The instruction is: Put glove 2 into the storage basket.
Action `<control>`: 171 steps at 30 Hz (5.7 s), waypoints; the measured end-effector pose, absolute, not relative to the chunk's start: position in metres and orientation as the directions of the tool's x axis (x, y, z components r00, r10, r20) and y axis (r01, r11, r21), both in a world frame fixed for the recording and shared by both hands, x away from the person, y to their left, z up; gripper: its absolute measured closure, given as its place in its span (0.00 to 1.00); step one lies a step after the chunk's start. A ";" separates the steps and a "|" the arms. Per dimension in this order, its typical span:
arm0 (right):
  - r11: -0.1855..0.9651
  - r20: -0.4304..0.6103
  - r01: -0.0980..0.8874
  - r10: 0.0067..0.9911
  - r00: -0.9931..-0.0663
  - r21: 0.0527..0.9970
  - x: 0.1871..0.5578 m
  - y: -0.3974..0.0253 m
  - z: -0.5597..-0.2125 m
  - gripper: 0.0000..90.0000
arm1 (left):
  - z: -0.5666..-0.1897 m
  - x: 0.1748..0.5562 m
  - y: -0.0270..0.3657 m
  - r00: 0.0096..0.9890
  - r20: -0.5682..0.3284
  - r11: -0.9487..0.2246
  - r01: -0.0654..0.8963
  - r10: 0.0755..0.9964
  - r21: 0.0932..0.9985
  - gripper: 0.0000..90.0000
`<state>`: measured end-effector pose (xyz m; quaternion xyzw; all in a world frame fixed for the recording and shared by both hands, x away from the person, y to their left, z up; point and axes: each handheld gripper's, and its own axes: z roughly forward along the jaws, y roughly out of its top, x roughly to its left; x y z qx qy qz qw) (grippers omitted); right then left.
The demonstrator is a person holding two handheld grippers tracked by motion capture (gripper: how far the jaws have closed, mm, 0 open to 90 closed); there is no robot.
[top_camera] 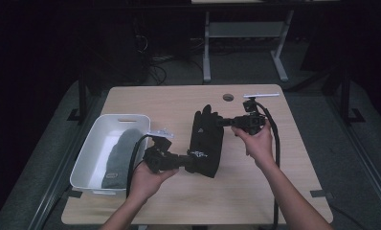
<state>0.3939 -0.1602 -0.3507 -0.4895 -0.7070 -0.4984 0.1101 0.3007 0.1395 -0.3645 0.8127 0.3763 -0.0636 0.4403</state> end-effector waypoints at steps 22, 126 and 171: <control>0.056 0.643 0.799 0.560 -0.522 0.599 0.409 -0.119 -0.333 0.84 | -0.346 0.300 0.181 0.681 -0.454 -0.268 0.681 0.574 0.682 0.91; 0.234 0.675 0.786 0.412 -0.613 0.572 0.442 0.094 -0.330 0.84 | -0.343 0.271 0.371 0.436 -0.454 -0.049 0.761 0.777 0.647 0.91; 0.327 0.666 0.820 0.479 -0.572 0.470 0.446 0.111 -0.390 0.74 | -0.377 0.268 0.392 0.372 -0.523 -0.031 0.835 0.767 0.549 0.71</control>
